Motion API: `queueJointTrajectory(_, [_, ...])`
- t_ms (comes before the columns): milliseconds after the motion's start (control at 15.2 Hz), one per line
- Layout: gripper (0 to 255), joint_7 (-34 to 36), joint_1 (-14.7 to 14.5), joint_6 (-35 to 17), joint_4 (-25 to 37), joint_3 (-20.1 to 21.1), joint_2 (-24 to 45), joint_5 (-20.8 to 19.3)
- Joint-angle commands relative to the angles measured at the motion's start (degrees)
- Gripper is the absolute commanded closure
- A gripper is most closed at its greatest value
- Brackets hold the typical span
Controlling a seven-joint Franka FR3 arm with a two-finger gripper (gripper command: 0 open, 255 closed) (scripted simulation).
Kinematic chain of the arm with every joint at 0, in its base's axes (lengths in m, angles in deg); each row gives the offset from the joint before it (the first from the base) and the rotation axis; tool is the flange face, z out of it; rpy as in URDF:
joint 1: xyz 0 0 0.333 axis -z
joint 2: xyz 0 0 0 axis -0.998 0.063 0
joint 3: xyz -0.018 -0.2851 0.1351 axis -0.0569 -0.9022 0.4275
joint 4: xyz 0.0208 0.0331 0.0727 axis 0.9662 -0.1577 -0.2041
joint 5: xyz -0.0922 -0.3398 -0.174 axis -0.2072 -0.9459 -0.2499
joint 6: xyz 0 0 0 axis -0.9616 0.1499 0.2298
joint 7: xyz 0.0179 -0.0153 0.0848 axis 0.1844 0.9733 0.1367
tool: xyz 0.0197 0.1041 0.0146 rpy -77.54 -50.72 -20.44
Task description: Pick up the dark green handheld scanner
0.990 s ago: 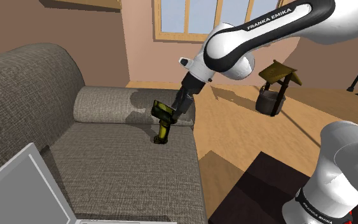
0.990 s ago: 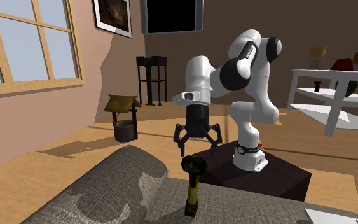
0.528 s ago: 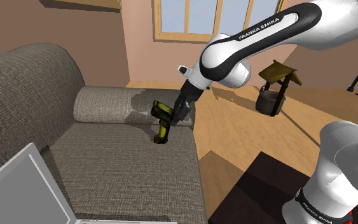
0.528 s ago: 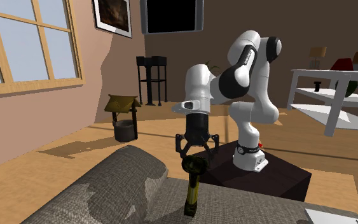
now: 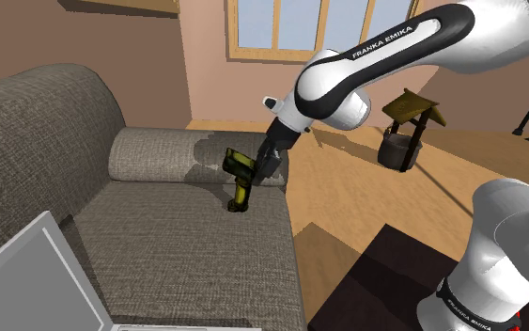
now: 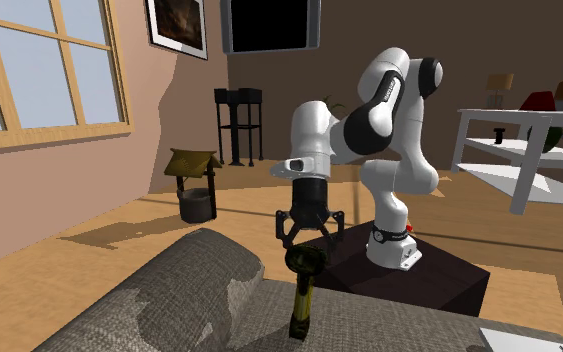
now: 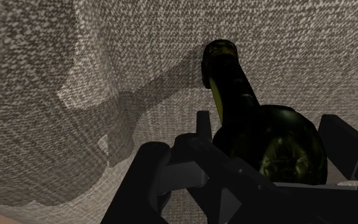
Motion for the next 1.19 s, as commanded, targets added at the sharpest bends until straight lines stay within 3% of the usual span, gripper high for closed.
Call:
queueJointTrajectory(0, [255,-0.17,0.03,0.02,-0.19,-0.08,0.03,0.04])
queueJointTrajectory(1122, [255,8.13,2.54,10.46,6.16,1.55,-5.23,-7.5])
